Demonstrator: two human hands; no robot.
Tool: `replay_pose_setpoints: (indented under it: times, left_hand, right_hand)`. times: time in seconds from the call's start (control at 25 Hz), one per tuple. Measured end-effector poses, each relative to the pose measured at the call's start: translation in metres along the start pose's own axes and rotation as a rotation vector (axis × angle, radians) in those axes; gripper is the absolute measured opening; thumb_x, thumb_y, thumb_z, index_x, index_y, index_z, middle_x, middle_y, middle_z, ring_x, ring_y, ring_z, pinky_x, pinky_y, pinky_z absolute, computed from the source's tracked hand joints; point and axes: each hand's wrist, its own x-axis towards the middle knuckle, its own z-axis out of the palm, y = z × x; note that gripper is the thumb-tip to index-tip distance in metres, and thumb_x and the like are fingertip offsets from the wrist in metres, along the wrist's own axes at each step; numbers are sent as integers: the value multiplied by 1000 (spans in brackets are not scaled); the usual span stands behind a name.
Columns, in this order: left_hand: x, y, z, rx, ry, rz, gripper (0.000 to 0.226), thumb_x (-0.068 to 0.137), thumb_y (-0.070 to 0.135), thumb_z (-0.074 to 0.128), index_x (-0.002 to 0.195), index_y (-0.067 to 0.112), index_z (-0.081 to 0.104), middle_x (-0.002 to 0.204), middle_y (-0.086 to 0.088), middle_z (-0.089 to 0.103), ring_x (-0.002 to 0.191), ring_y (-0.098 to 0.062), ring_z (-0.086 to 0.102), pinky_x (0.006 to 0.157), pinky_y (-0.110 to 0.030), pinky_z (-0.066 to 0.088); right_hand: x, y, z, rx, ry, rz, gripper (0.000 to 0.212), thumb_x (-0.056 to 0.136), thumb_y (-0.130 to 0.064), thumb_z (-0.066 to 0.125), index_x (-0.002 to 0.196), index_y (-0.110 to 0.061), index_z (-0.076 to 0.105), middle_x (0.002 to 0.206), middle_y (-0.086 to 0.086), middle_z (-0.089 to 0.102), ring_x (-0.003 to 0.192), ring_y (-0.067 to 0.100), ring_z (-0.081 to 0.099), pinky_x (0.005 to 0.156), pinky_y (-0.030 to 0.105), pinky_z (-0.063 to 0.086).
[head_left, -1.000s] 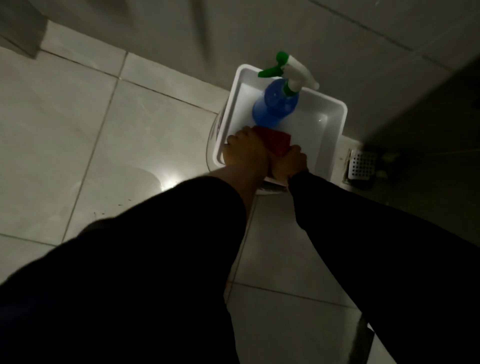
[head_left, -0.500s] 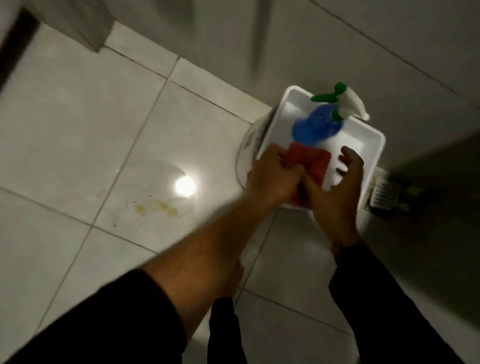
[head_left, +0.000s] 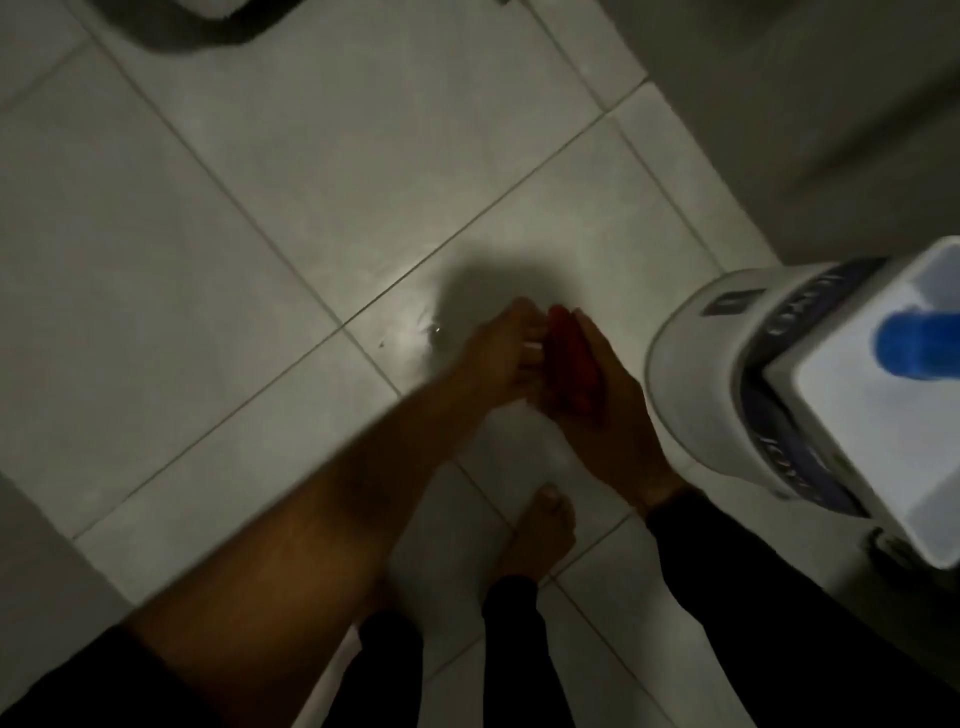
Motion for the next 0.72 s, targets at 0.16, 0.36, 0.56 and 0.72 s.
replay_pose_setpoints:
  times: [0.16,0.36,0.56,0.72]
  left_hand:
    - [93,-47,-126,125,328,242,43,108,40,49,135,13,69,133,-13,75,110,-27,67,91,-34,48]
    - [221,-161,-251,883,908,407,71,106,51,42,167,15,35,174,-15,34,161,-38,31,128,-54,23]
    - [295,-224,-286,1127,1086,574,75,108,54,33,173,22,18,181,-15,9,168,-40,10,130,-68,6]
    - [308,-233,-292,1144,1191,672,73,108,53,31,173,23,18,181,-15,10,167,-40,12,129,-70,6]
  right_hand:
    - [100,31,71,-77,-54,66,54,111,6,50,163,3,36,138,23,65,111,35,72,96,48,61]
    - [225,67,125,-606,101,-169,76,96,-16,44,169,-2,29,177,18,32,166,37,27,138,46,23]
    - [257,143,185,-1224,-154,-399,101,88,-45,44,173,-4,9,183,21,4,170,45,0,138,64,2]
    - [283,147,233,-1200,28,-619,91,93,-44,51,172,-7,22,181,23,18,168,47,12,135,69,9]
